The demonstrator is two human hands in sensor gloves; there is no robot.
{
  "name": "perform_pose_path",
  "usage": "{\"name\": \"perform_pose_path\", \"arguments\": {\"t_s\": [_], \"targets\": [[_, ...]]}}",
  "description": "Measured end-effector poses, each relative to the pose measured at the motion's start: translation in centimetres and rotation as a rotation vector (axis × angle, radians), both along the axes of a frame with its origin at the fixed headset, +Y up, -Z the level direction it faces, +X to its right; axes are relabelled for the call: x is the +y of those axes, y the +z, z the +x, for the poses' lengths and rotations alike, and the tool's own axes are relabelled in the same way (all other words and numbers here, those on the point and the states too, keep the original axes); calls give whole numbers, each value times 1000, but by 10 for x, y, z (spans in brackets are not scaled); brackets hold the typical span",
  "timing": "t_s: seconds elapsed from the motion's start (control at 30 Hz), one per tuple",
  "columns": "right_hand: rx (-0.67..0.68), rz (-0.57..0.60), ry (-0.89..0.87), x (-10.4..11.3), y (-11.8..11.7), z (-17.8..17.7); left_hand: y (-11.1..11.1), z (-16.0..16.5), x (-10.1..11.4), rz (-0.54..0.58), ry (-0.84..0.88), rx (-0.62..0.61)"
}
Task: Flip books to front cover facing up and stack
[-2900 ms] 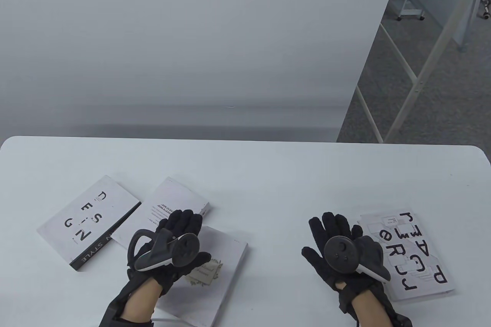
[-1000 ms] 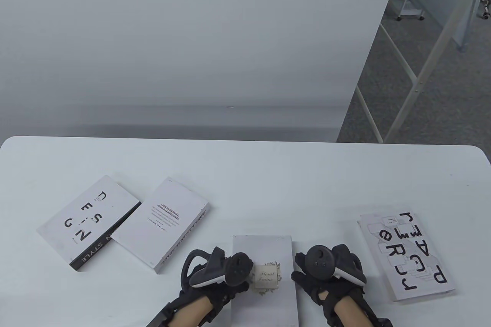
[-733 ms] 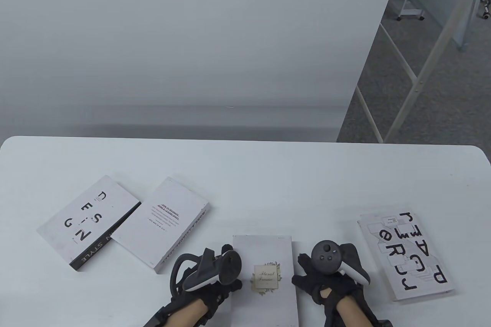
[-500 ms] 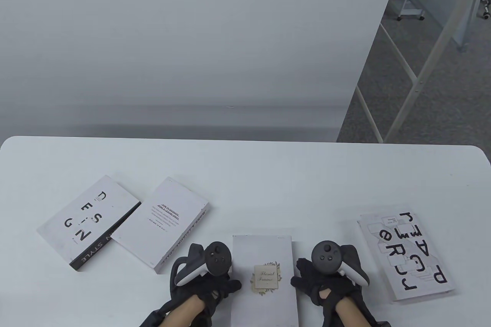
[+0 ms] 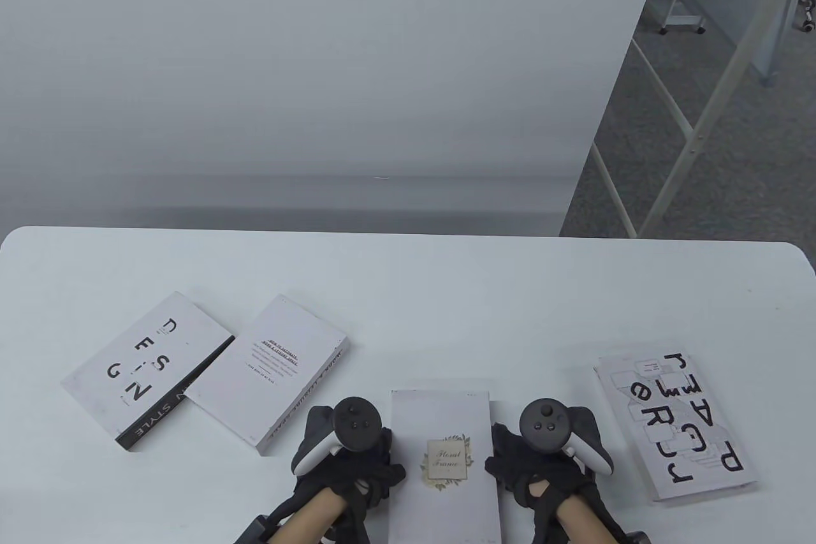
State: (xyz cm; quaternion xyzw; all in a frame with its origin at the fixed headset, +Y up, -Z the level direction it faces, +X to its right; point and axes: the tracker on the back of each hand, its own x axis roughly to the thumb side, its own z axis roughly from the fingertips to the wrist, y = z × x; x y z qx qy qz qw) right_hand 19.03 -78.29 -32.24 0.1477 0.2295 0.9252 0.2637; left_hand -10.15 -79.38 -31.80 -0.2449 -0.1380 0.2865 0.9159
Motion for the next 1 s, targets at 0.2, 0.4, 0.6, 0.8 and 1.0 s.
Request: {"name": "perform_pose_path", "arguments": {"t_s": [0.2, 0.4, 0.6, 0.8, 1.0], "targets": [[15, 183, 12, 16, 8, -9, -7, -6, -3, -2, 45, -7], [74, 398, 9, 31, 19, -17, -9, -13, -6, -30, 68, -4], [182, 587, 61, 37, 32, -29, -11, -20, -5, -30, 37, 1], [259, 619, 47, 38, 38, -37, -12, -23, -2, 10, -30, 0], [298, 633, 84, 35, 41, -41, -11, -22, 0, 42, -72, -4]]}}
